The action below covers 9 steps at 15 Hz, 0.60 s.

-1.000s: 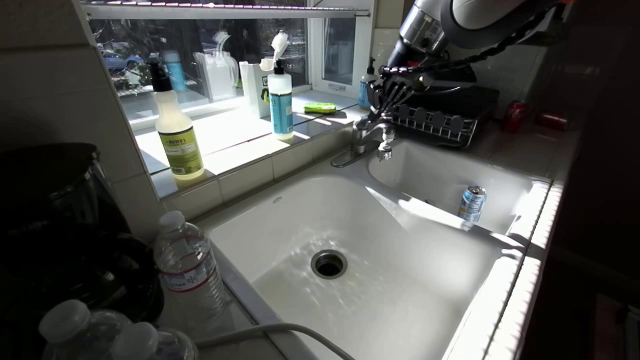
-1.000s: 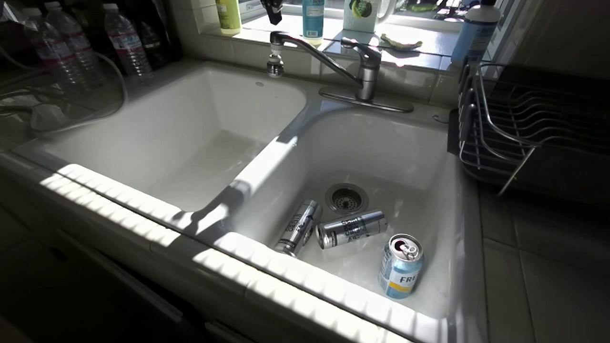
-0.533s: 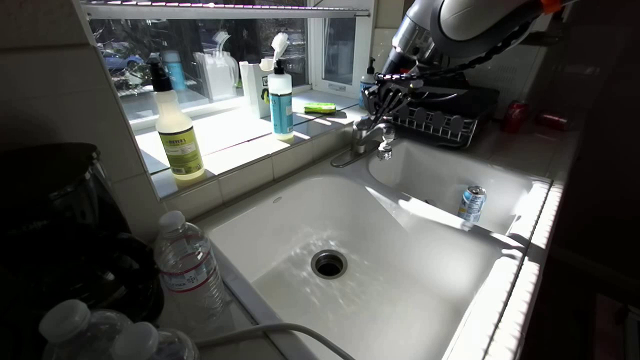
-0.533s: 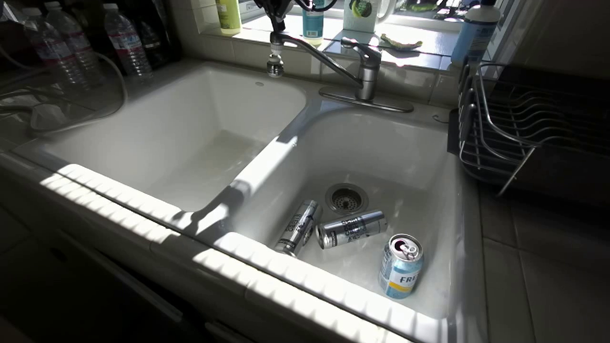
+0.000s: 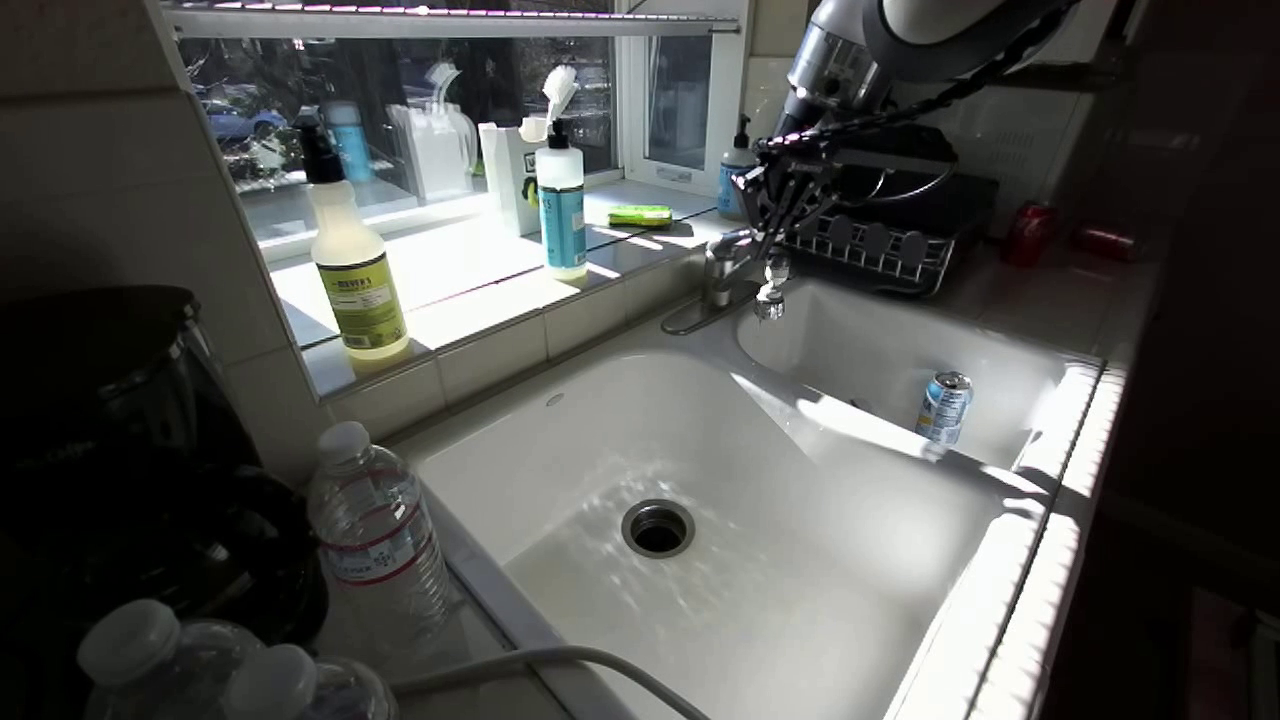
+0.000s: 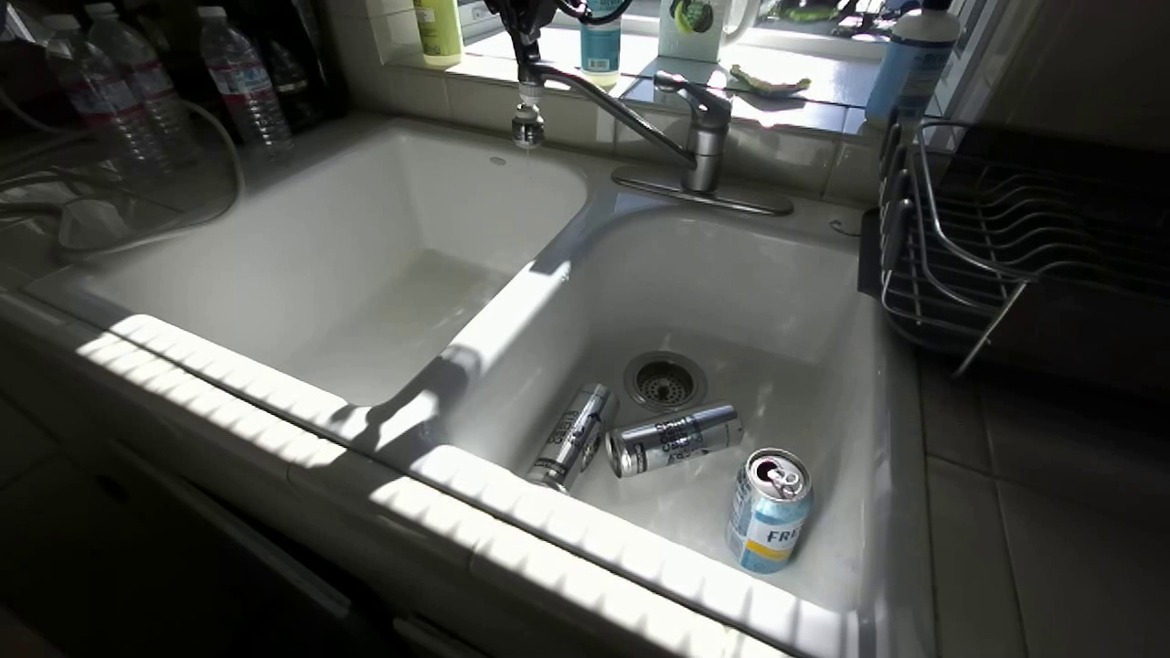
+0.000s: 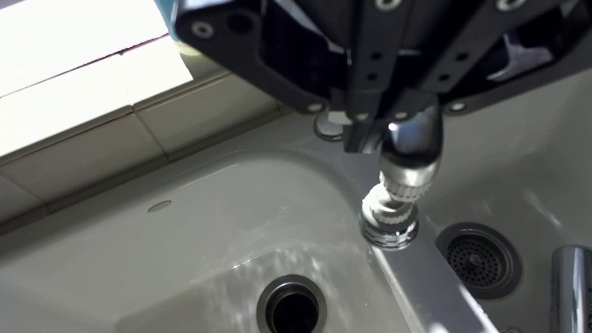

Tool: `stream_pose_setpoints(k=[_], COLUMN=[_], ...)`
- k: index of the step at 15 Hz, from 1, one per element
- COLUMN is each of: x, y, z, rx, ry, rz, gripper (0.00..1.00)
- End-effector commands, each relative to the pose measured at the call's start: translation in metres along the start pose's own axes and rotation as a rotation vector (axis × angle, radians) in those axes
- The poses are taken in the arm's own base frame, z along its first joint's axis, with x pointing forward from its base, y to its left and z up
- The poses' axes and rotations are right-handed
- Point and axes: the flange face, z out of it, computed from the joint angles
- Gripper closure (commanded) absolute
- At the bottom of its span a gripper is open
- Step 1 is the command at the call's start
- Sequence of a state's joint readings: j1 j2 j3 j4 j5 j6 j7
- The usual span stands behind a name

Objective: Move the tap nozzle to the right then lift up the tap faucet

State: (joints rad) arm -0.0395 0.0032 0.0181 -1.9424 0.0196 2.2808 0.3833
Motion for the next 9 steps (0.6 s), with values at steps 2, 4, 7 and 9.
stream_pose_setpoints(k=[2, 4, 7, 9], x=[0.002, 0.002, 0.003, 0.004], y=[0.002, 0.003, 0.006, 0.008], z=[0.001, 0.002, 0.008, 0.014], rx=[-0.047, -0.054, -0.048, -0.048], ry=[-0.062, -0.070, -0.072, -0.066], rz=[0.061, 0.065, 0.040, 0.023], gripper=[1.00, 1.00, 1.00, 1.00])
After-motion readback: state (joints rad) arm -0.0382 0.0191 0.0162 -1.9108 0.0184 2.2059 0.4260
